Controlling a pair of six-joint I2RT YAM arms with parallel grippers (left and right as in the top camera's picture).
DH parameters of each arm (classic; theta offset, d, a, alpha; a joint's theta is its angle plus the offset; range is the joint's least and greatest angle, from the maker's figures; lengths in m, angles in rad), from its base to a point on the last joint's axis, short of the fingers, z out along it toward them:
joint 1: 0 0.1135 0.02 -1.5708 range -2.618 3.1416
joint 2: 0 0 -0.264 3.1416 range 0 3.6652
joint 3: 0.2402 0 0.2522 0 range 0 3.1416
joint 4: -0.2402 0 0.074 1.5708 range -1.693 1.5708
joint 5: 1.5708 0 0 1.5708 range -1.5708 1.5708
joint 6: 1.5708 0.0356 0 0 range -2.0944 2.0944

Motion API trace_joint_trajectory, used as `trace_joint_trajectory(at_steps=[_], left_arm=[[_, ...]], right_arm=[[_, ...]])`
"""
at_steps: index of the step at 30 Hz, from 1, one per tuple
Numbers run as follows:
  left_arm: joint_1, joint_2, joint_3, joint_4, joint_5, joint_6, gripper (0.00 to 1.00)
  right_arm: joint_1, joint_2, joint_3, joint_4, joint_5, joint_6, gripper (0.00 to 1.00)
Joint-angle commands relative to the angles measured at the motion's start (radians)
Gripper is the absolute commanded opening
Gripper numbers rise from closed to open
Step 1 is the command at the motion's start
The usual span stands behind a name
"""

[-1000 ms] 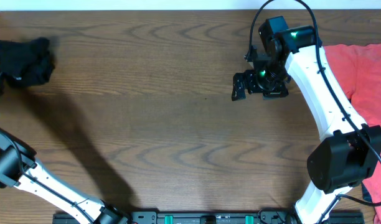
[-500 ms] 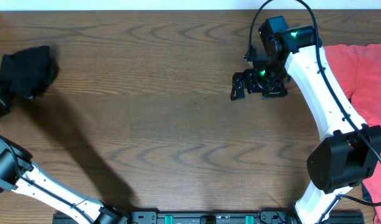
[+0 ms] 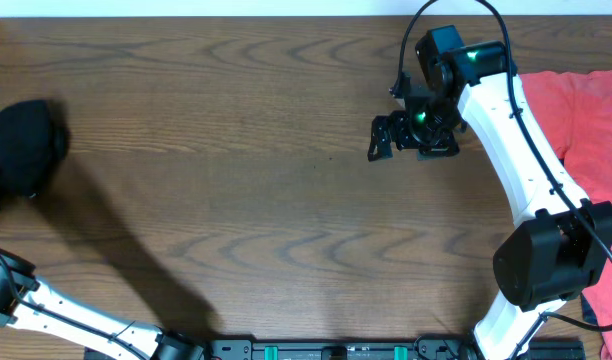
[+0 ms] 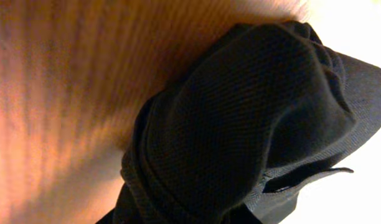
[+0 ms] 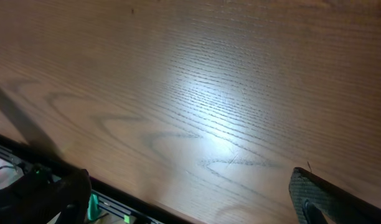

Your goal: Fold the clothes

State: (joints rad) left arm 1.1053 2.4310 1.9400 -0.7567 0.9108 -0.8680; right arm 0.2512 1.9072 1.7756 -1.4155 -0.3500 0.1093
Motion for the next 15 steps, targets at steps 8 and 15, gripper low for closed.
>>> trace_joint_trajectory(at_steps=[8, 15], left_arm=[[-0.013, -0.030, 0.010, -0.025, -0.041, 0.029, 0.96], [-0.013, -0.139, 0.010, -0.151, -0.158, 0.037, 0.98]], right_arm=[[0.023, -0.011, 0.018, 0.006, -0.022, -0.013, 0.99], [0.025, -0.011, 0.018, 0.013, -0.022, -0.014, 0.99]])
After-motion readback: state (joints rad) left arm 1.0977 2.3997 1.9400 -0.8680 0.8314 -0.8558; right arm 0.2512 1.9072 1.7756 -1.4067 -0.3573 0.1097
